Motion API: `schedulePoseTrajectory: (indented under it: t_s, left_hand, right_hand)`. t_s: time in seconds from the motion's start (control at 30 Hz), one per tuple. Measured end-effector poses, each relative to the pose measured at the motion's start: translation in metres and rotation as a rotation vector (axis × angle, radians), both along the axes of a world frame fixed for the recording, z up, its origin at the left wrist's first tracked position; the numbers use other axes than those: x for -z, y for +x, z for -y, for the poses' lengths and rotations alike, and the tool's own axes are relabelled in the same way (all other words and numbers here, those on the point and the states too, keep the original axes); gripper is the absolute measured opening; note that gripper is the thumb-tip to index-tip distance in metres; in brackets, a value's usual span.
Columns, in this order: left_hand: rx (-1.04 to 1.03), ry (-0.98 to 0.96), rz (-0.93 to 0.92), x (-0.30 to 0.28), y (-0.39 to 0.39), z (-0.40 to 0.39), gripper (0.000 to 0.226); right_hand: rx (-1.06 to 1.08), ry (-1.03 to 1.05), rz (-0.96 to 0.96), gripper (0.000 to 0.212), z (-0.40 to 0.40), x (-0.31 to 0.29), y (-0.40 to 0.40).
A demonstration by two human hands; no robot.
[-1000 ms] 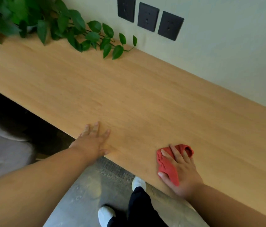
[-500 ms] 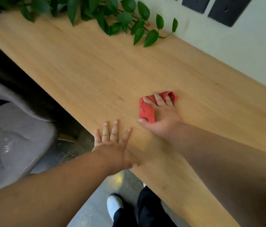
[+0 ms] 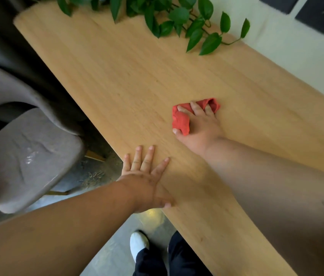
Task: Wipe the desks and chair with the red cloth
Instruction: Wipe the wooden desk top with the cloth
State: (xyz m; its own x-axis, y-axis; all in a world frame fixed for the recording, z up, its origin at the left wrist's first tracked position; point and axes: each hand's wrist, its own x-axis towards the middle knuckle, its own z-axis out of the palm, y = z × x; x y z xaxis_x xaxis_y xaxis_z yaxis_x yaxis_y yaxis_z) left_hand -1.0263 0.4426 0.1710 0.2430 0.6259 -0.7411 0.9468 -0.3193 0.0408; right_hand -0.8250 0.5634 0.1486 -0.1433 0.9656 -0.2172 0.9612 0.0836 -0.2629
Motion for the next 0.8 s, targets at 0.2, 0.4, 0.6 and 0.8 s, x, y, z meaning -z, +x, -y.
schedulePoseTrajectory:
  t_s: [0.2,0.4,0.6,0.8]
  left_hand:
    - [0.037,0.009,-0.03,-0.023,0.007,0.0,0.115]
    - [0.038,0.051,0.121,-0.058,-0.01,0.0,0.098]
    - [-0.21,-0.025,0.347,-0.094,-0.024,0.01,0.086]
    - [-0.578,-0.005,0.647,-0.132,-0.079,0.031,0.084]
  right_hand:
    - [-0.016,-0.087,-0.044,0.081,0.122,-0.017,0.063]
    - [-0.013,-0.159,0.04,0.07,0.186,-0.033,0.08]
    - [0.635,-0.134,-0.575,0.029,0.153,-0.072,0.014]
    - [0.722,-0.407,-0.799,0.04,0.125,-0.098,-0.137]
